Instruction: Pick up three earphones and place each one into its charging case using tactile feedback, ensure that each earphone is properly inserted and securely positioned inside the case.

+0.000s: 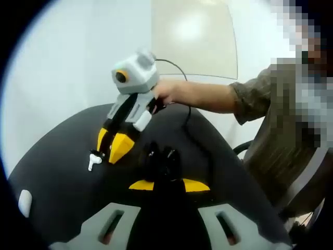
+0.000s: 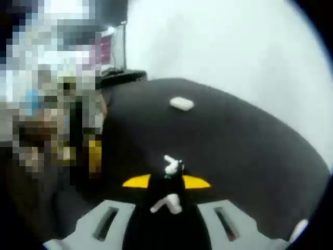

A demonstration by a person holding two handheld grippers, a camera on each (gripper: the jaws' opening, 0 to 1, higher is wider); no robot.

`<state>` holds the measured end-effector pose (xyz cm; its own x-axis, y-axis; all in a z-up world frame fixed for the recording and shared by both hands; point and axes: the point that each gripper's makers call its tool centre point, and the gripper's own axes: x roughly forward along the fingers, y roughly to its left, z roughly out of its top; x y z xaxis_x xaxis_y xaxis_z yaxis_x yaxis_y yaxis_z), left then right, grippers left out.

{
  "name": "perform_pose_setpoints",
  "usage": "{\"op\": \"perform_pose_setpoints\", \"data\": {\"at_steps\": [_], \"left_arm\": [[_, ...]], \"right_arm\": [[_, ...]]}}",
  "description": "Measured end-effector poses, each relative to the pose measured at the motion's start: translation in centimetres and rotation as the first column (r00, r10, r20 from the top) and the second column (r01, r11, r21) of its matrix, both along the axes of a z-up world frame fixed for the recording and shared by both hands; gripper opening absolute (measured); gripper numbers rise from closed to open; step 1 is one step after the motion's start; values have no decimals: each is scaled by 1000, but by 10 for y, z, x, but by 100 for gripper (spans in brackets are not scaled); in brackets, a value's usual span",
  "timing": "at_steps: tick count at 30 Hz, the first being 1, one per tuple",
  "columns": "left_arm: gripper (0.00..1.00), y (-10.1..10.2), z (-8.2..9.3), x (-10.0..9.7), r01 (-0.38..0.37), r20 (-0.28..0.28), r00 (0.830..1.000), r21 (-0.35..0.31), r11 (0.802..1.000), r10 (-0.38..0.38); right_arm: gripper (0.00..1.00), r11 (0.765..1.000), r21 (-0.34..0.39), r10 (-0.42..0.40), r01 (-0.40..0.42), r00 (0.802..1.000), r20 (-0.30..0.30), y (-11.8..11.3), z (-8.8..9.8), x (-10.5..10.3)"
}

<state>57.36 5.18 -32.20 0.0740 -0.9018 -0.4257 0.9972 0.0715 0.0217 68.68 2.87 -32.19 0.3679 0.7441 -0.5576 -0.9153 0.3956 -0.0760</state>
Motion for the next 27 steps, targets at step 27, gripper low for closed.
{"op": "perform_pose_setpoints", "data": {"at_steps": [27], "left_arm": [[15, 5, 0, 6, -3, 19, 1000, 9, 1000, 3]], "right_arm": [[14, 940, -155, 318, -303, 944, 86, 29, 14, -45]]}}
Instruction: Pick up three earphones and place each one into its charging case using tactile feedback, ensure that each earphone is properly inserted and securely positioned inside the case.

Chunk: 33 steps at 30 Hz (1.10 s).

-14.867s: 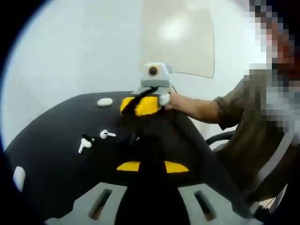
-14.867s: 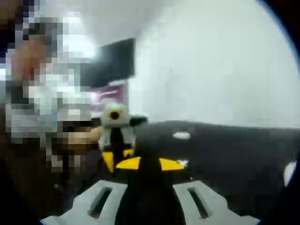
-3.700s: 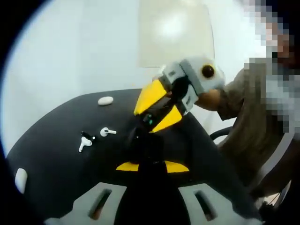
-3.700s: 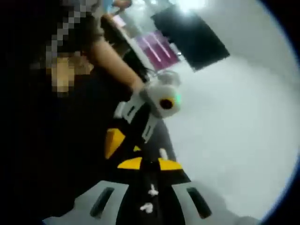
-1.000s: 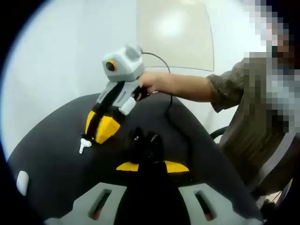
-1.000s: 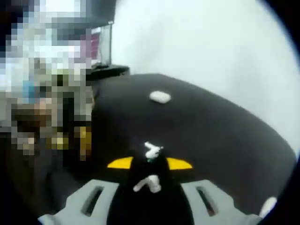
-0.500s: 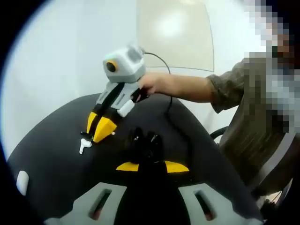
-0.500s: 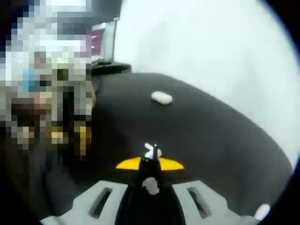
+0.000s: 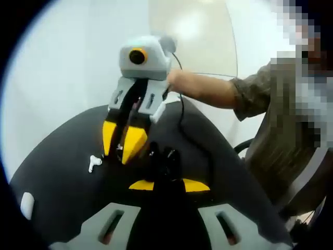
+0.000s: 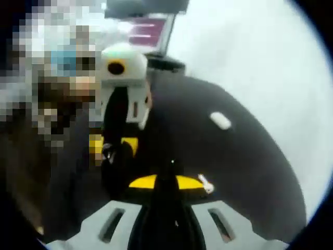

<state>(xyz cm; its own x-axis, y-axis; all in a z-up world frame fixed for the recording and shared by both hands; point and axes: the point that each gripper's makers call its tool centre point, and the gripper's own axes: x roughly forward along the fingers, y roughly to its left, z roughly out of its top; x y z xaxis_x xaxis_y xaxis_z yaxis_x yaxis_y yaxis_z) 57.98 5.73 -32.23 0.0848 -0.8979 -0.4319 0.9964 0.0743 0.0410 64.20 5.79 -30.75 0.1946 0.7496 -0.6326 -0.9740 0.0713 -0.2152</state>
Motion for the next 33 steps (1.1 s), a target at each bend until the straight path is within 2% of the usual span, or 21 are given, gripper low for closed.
{"op": "perform_pose_setpoints", "data": {"at_steps": [4, 7, 11, 13, 16, 17, 19, 21, 22, 23, 24, 26, 27, 28, 29, 31, 32, 33], "left_arm": [[15, -2, 0, -2, 0, 3, 1000, 1, 1000, 0], [15, -2, -1, -3, 2, 4, 1000, -1, 1000, -2], [15, -3, -1, -5, 1, 3, 1000, -1, 1000, -1], [15, -4, -1, -5, 1, 2, 1000, -2, 1000, -1], [15, -4, -1, -5, 1, -6, 1000, -6, 1000, -1], [15, -4, -1, -6, 1, -8, 1000, -7, 1000, -1], [15, -5, -1, -6, 1, -8, 1000, -7, 1000, -1], [15, -5, -1, -6, 1, -10, 1000, -8, 1000, -1], [15, -5, -1, -6, 1, -11, 1000, -8, 1000, -1], [15, -5, -1, -6, 1, -11, 1000, -8, 1000, -1], [15, -5, -1, -6, 1, -11, 1000, -8, 1000, -2], [15, -5, -1, -6, 2, -12, 1000, -9, 1000, -2], [15, -5, -1, -6, 3, -12, 1000, -10, 1000, -3], [15, -5, -1, -6, 3, -12, 1000, -10, 1000, -3], [15, -5, -1, -6, 3, -9, 1000, -11, 1000, -3], [15, -5, 0, -4, 3, -9, 1000, -13, 1000, -3], [15, -5, 0, -4, 3, -9, 1000, -13, 1000, -3], [15, -5, 0, -2, 2, -10, 1000, -14, 1000, -2]], "right_arm": [[14, 1000, 5, 24, -23, 999, -24, 8, -4, -3], [14, 998, -11, 56, -56, 998, 11, 14, -9, -3], [15, 998, -3, 57, -57, 998, 9, 14, -9, -2], [18, 998, 43, 41, -42, 999, 33, 14, -3, 2], [19, 991, 130, -28, 18, 997, 76, 6, 14, 14], [19, 985, 166, -66, 52, 995, 80, 0, 21, 19], [19, 961, 252, -135, 118, 989, 52, -9, 34, 24], [19, 911, 377, -162, 168, 986, -48, -21, 46, 20], [19, 881, 437, -146, 181, 983, -113, -26, 52, 14], [21, 840, 513, -79, 175, 976, -205, -30, 57, -1], [24, 809, 557, -26, 187, 959, -284, -33, 58, -11], [33, 791, 573, 53, 214, 910, -412, -36, 51, -27], [34, 802, 557, 47, 216, 907, -419, -35, 41, -31], [34, 815, 541, 34, 210, 913, -406, -34, 32, -34], [34, 847, 497, 7, 187, 932, -363, -32, 18, -36], [33, 887, 438, -14, 149, 955, -295, -29, 1, -40], [32, 911, 397, -15, 112, 971, -239, -27, -5, -43], [31, 923, 376, -11, 86, 980, -198, -25, -5, -44]]}}
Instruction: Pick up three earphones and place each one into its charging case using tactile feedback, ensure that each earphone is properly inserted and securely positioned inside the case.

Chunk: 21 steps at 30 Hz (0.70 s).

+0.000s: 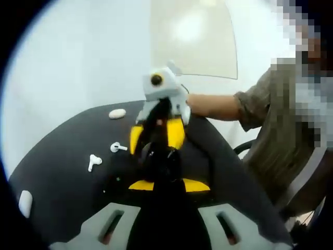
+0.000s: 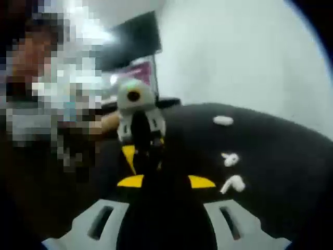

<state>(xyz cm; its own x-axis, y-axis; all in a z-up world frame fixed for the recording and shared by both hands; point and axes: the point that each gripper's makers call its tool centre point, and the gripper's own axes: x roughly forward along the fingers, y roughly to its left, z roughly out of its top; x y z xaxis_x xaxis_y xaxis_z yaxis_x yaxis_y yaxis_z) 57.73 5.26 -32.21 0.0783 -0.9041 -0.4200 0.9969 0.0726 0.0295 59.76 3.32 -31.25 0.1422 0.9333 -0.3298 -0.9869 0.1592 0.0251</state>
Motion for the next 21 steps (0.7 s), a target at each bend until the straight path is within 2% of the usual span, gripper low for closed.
{"op": "perform_pose_setpoints", "data": {"at_steps": [2, 6, 9, 11, 12, 13, 15, 21], "left_arm": [[16, 0, 0, 2, -4, -3, 1000, 0, 1000, 4], [16, 1, 1, 5, -7, -3, 1000, -1, 1000, 7], [16, 2, 2, 6, -7, -5, 1000, 1, 1000, 7], [16, 2, 2, 7, -11, -8, 1000, 4, 1000, 11], [16, 1, 2, 7, -12, -2, 1000, 5, 1000, 12], [15, 1, 2, 7, -13, 3, 1000, 7, 1000, 13], [15, 2, 2, 7, -11, -2, 1000, 5, 1000, 11], [15, 11, 5, 10, -19, 20, 1000, 18, 1000, 19]], "right_arm": [[28, 999, 24, 36, -36, 999, 16, 7, 8, -8], [30, 990, 96, 106, -101, 993, -49, 18, 19, -24], [30, 990, 108, 98, -91, 993, -67, 24, 18, -24], [29, 994, 102, 57, -44, 990, -128, 28, 14, -21], [28, 996, 81, 40, -29, 990, -133, 31, 9, -20], [26, 998, 55, 42, -36, 994, -103, 32, 6, -20], [20, 998, 52, 47, -42, 994, -98, 31, 7, -21], [18, 999, 38, 37, -34, 996, -87, 10, 8, -16]]}}
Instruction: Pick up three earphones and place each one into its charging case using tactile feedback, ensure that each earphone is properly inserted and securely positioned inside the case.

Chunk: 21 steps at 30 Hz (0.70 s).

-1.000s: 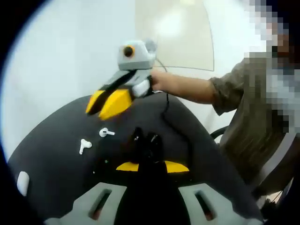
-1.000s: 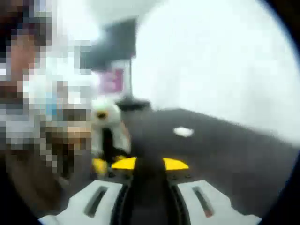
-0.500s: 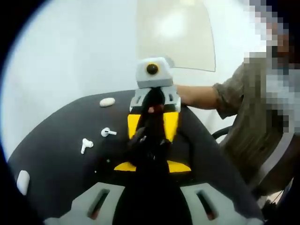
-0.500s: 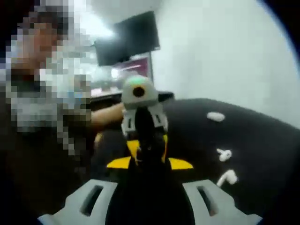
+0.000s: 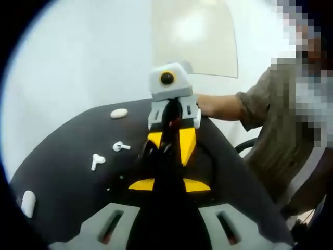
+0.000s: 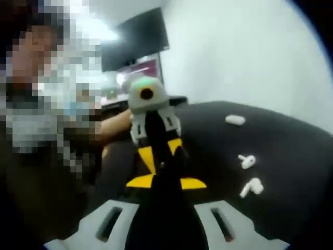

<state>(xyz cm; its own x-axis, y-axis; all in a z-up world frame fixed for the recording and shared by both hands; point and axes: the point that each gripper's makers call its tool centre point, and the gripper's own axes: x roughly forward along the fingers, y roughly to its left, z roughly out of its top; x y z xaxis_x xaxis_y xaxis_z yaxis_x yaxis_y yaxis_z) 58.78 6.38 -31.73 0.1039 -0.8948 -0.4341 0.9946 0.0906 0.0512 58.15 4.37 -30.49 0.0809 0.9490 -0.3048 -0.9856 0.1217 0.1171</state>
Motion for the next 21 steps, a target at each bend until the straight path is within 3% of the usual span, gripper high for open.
{"op": "perform_pose_setpoints", "data": {"at_steps": [3, 5, 10, 13, 15, 17, 19, 21], "left_arm": [[14, 9, 1, 10, -36, 18, 999, 15, 999, 35], [13, 16, 1, 19, -71, 41, 997, 24, 997, 70], [14, 28, 1, 40, -153, 40, 988, 3, 988, 152], [19, 33, 16, 56, -209, 57, 975, -79, 975, 214], [18, 39, 30, 75, -284, 52, 953, -173, 943, 297], [16, 41, 36, 86, -313, 65, 940, -213, 925, 334], [13, 42, 35, 90, -327, 87, 934, -185, 927, 347], [13, 39, 26, 87, -313, 59, 946, -101, 944, 320]], "right_arm": [[18, 1000, 5, 7, -7, 1000, 19, -12, 0, 0], [18, 999, 48, 19, -20, 1000, 7, -15, -1, -1], [18, 998, 52, 39, -39, 999, 11, -10, -1, -3], [18, 997, 64, 45, -45, 999, -7, -11, -1, -4], [18, 996, 69, 49, -48, 999, -7, -11, 0, -5], [18, 996, 71, 49, -49, 999, 0, -11, 0, -5], [18, 996, 75, 45, -46, 999, 7, -12, 0, -4], [18, 996, 85, 39, -40, 999, 9, -14, 2, -3]]}}
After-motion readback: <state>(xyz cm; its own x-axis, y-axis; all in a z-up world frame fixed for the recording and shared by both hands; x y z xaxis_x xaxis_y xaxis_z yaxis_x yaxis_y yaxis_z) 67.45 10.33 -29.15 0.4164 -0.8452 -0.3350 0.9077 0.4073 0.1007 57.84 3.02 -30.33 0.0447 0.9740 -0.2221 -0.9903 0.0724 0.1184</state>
